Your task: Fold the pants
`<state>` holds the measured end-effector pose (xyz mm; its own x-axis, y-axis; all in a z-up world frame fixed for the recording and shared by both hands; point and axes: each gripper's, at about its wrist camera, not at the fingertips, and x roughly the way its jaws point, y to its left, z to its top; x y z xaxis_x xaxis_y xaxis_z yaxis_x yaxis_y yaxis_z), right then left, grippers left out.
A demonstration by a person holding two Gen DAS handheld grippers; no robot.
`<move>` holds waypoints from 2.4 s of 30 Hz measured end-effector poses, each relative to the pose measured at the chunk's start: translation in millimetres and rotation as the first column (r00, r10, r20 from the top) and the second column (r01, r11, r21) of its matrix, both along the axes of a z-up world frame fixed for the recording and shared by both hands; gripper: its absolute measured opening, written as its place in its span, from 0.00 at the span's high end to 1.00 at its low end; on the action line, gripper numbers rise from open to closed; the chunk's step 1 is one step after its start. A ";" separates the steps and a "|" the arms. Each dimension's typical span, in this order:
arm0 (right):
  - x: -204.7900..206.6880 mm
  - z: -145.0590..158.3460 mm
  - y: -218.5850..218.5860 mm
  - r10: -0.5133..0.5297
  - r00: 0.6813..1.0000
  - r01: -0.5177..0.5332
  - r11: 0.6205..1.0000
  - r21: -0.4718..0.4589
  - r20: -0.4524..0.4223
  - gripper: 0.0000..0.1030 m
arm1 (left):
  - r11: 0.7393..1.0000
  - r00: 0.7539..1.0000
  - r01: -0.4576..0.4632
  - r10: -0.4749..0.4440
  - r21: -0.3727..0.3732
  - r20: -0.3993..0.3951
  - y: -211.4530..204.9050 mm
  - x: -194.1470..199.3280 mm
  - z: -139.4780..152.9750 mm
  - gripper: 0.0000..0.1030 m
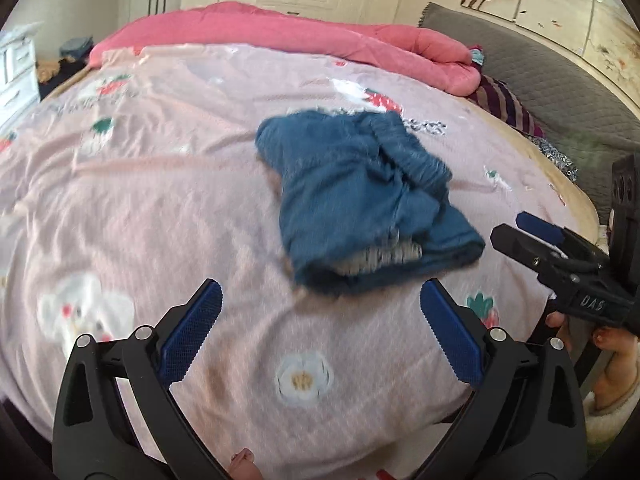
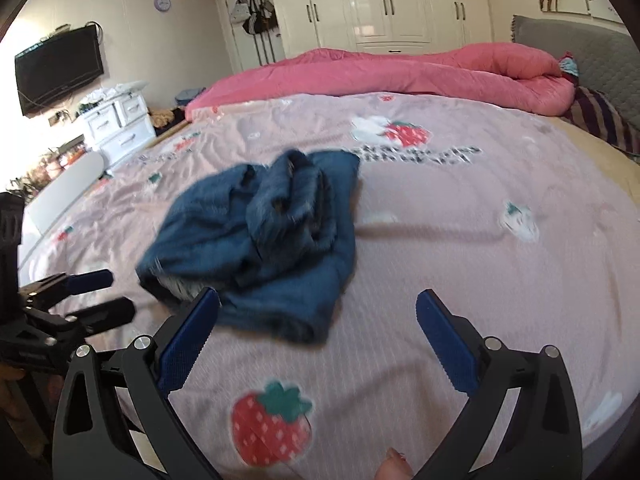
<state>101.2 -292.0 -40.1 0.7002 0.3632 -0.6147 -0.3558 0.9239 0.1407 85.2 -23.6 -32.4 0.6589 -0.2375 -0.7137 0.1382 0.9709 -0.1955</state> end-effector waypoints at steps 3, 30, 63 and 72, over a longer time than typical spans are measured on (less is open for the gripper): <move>-10.1 -8.8 1.4 0.002 1.000 -0.002 1.000 -0.024 -0.007 0.04 | 1.000 1.000 0.002 -0.002 -0.003 -0.024 -1.3 -7.1 -9.0 0.09; -23.9 -21.4 6.3 -0.006 1.000 0.005 0.999 -0.048 -0.026 0.04 | 0.999 1.000 -0.011 0.012 0.034 -0.017 -9.6 -23.1 -15.4 0.09; -22.9 -23.2 6.6 -0.015 0.999 0.013 0.998 -0.059 -0.028 0.04 | 0.997 0.999 -0.043 0.043 0.060 -0.006 -9.0 -22.9 -11.6 0.09; -22.0 -23.4 6.5 -0.018 0.999 0.016 0.998 -0.059 -0.027 0.04 | 0.996 0.998 -0.067 0.066 0.065 0.008 -7.2 -22.8 -9.8 0.09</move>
<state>79.2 -285.5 -63.6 0.6886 0.3137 -0.6537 -0.3367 0.9368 0.0950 62.4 -30.8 -42.2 0.6758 -0.1465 -0.7224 0.0739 0.9886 -0.1313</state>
